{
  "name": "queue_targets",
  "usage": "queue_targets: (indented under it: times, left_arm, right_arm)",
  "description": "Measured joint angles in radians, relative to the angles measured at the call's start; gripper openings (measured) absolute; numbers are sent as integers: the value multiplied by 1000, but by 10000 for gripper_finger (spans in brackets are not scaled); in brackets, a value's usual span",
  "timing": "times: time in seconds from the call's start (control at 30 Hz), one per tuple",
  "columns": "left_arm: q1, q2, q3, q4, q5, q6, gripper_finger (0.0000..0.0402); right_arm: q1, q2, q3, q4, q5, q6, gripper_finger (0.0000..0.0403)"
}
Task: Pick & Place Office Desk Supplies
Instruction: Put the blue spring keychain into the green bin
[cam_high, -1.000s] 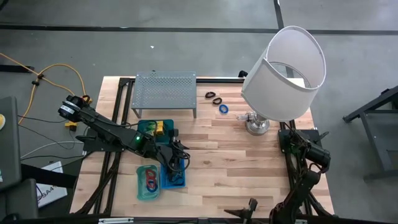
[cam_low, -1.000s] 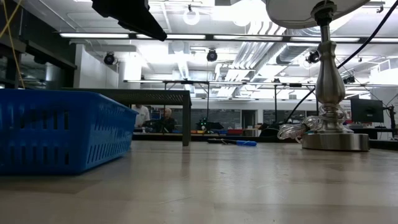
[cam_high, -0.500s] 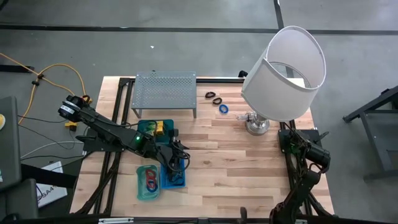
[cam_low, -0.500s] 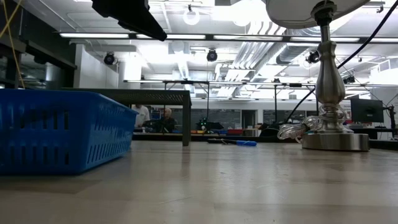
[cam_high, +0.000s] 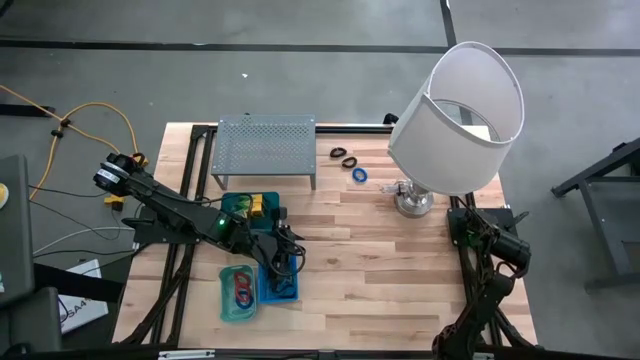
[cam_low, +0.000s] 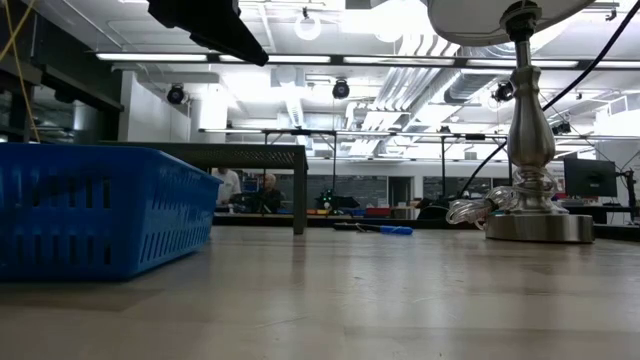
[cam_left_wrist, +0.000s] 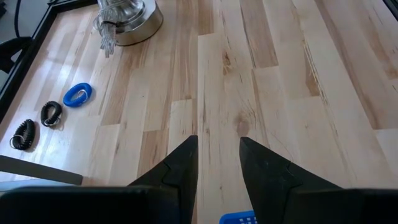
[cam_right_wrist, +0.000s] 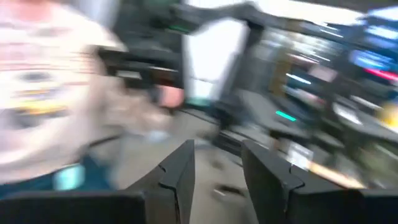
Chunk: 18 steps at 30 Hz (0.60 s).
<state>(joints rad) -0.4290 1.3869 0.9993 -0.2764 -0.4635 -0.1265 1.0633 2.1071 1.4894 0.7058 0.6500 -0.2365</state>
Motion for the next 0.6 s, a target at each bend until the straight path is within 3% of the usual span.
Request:
queue_targets:
  times: [0.1,0.33,0.53,0.6]
  left_arm:
    - [0,0,0,0,0,0,112]
    - [0,0,0,0,0,0,112]
    - [0,0,0,0,0,-10,112]
    - [0,0,0,0,0,-12,112]
  right_arm:
    - [-25,0,0,-17,-192,-30,120]
    - [-119,-9,0,-129,-351,66,120]
    - [-228,-100,0,-407,-773,258,120]
    - [-249,-138,0,-473,-858,282,120]
